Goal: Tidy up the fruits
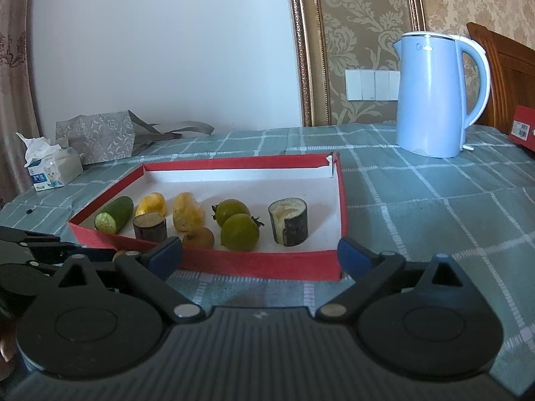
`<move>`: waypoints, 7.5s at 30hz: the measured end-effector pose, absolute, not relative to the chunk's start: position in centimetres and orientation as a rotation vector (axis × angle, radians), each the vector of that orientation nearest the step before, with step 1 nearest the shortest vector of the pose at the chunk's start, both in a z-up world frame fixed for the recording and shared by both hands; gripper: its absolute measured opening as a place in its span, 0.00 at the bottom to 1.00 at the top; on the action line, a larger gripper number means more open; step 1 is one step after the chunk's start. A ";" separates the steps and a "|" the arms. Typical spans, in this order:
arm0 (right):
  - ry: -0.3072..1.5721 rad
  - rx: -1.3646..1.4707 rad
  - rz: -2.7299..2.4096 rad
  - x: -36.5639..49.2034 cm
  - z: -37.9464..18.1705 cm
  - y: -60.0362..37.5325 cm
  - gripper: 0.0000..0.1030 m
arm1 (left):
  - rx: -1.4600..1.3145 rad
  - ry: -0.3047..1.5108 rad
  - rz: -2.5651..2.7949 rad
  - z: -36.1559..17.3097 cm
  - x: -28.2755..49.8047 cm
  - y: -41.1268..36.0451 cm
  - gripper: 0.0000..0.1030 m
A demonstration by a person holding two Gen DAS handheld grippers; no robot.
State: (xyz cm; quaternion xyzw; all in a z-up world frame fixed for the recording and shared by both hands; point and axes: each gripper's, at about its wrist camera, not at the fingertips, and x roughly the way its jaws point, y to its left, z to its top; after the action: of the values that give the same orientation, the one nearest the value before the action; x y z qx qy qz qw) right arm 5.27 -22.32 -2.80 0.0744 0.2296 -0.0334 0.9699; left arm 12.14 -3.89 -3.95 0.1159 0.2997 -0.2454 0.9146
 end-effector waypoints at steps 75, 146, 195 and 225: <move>0.587 0.170 0.037 3.4 -3.0 -19.6 0.75 | 0.102 0.593 -0.433 -3.1 10.8 0.3 0.25; 0.514 0.366 0.080 5.4 -2.3 -25.2 0.29 | 0.042 0.532 -0.365 -0.9 18.7 -1.5 0.27; 0.641 0.078 -0.136 7.4 -4.8 -17.2 0.70 | -0.074 0.456 -0.193 -0.6 12.4 4.3 0.85; 0.486 -0.029 -0.085 16.3 -0.4 -19.9 0.68 | -0.034 0.485 -0.214 -1.2 12.9 3.4 0.85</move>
State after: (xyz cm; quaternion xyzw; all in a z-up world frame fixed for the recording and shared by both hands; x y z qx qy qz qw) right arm 16.31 -19.91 -0.41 -0.0144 0.2403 -0.0421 0.9697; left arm 12.89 3.36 -1.19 -0.0168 0.2396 -0.1059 0.9649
